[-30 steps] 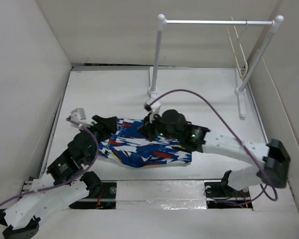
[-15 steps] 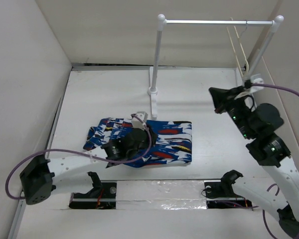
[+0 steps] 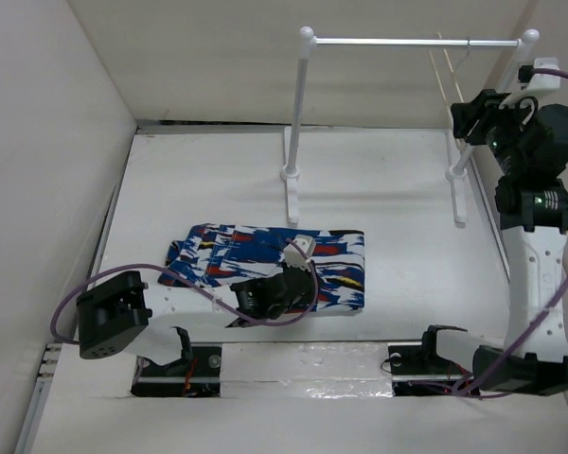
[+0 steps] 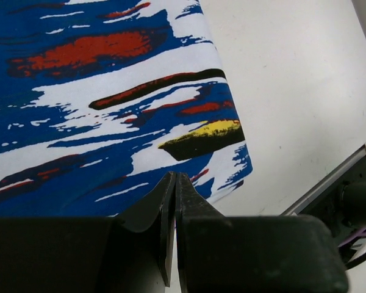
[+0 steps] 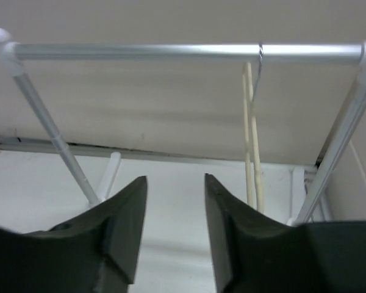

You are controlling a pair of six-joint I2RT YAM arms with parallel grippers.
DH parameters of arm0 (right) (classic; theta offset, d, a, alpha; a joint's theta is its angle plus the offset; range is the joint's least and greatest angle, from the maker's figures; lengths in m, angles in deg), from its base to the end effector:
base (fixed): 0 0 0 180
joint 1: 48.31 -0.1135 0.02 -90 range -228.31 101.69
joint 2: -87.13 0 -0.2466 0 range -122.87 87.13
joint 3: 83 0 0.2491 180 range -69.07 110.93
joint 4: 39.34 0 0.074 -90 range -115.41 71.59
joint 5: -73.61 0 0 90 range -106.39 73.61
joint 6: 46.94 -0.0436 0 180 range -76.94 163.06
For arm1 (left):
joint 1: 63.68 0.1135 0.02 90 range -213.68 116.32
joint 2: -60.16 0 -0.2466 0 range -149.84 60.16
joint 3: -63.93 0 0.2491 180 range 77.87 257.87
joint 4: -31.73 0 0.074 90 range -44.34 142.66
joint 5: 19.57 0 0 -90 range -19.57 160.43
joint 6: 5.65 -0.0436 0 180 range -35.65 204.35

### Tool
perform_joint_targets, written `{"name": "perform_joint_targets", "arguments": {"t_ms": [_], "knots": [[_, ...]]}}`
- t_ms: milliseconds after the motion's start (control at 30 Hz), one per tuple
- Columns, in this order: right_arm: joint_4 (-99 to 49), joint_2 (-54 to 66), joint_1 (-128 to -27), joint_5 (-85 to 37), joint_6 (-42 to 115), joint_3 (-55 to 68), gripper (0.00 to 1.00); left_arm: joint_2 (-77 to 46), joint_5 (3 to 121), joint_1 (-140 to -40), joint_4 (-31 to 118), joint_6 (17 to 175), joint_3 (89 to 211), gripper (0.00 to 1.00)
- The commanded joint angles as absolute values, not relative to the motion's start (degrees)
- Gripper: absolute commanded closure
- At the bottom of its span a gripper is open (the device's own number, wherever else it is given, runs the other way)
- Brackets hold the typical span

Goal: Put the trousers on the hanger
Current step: Pick up the hanger from the clothesline.

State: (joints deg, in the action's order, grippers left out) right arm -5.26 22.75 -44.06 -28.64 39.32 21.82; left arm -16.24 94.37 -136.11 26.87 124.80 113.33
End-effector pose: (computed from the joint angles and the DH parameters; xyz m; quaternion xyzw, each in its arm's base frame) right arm 0.2189 -0.0070 0.5104 -0.0331 0.6669 0.0678 0.7413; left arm 0.1042 -0.2706 0.1972 0.1123 0.8122 -0.3599 0.4453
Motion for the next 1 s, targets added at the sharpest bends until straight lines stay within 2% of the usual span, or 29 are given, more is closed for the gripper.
{"name": "perform_joint_targets", "arguments": {"t_ms": [0,167,300,467,633,767,833,867,967], "knots": [[-7.1,21.6,-40.0,-36.2,36.5,18.7,0.46,-18.5,93.6,-136.6,21.8,126.2,112.1,1.0],[-6.2,17.3,-37.1,-35.7,37.3,21.4,0.34,-21.2,93.5,-138.6,19.8,127.9,110.4,1.0],[-3.1,11.5,-36.4,-37.8,38.7,25.7,0.31,-22.4,93.4,-138.7,19.8,129.2,109.9,1.0],[-4.7,10.7,-36.4,-35.0,39.3,22.3,0.28,-23.5,93.1,-138.7,17.7,130.3,108.4,1.0],[-6.3,9.7,-36.4,-30.9,39.7,19.9,0.3,-23.8,93.5,-138.7,19.4,129.2,110.3,1.0],[-7.0,7.8,-36.4,-31.9,39.7,19.4,0.43,-22.3,94.6,-138.7,20.8,128.8,110.9,1.0],[-7.8,7.4,-36.4,-32.5,38.9,19.0,0.56,-21.3,94.5,-138.7,21.0,128.4,111.0,1.0],[-9.0,7.4,-36.4,-33.0,38.6,18.6,0.66,-21.0,94.7,-138.7,21.1,128.4,111.0,1.0],[-11.4,7.7,-36.4,-33.8,37.4,18.5,0.79,-20.3,94.7,-138.7,21.3,128.7,110.9,1.0]]}}
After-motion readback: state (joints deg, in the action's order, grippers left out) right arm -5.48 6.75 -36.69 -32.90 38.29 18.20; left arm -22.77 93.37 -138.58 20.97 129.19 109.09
